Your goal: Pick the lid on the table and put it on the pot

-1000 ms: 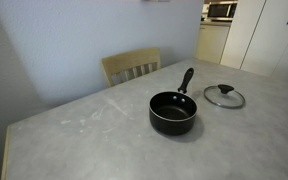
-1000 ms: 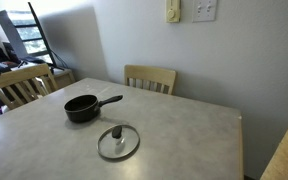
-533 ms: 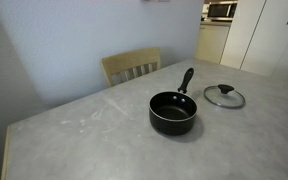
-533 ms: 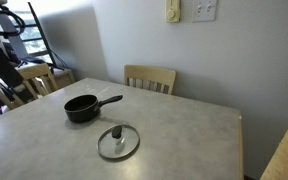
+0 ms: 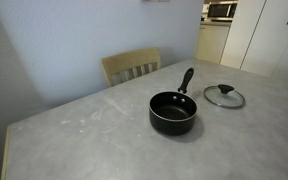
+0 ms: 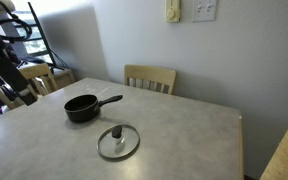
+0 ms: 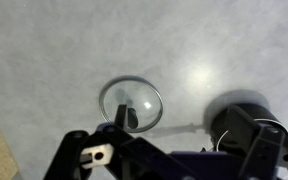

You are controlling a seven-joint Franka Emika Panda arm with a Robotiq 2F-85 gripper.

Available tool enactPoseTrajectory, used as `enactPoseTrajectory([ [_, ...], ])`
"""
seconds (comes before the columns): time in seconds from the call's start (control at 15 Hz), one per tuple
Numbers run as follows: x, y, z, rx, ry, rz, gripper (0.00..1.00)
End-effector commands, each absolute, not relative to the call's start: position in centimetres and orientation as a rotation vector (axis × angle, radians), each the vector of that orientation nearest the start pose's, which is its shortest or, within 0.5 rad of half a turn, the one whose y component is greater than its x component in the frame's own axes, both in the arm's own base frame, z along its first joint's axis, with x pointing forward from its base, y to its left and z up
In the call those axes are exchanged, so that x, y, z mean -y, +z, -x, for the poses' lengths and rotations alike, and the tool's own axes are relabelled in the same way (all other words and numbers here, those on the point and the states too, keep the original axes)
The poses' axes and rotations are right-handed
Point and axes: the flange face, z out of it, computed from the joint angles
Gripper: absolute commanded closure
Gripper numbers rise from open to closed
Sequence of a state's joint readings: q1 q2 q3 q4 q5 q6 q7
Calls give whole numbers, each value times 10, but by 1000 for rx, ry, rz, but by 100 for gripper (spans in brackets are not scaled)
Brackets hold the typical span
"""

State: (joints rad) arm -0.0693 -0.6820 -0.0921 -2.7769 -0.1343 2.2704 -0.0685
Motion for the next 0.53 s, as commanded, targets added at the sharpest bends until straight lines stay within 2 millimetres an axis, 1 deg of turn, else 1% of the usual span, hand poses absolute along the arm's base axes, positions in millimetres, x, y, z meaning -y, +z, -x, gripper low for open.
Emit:
enactPoseTrajectory([
  [0.0, 66, 397, -350, -5, -241, 3188, 0],
  [0.13, 77, 385, -361, 9, -257, 3182, 0],
  [0.33, 95, 366, -380, -18, -265, 3174, 0],
  [0.47, 106, 351, -392, 3, -243, 3173, 0],
])
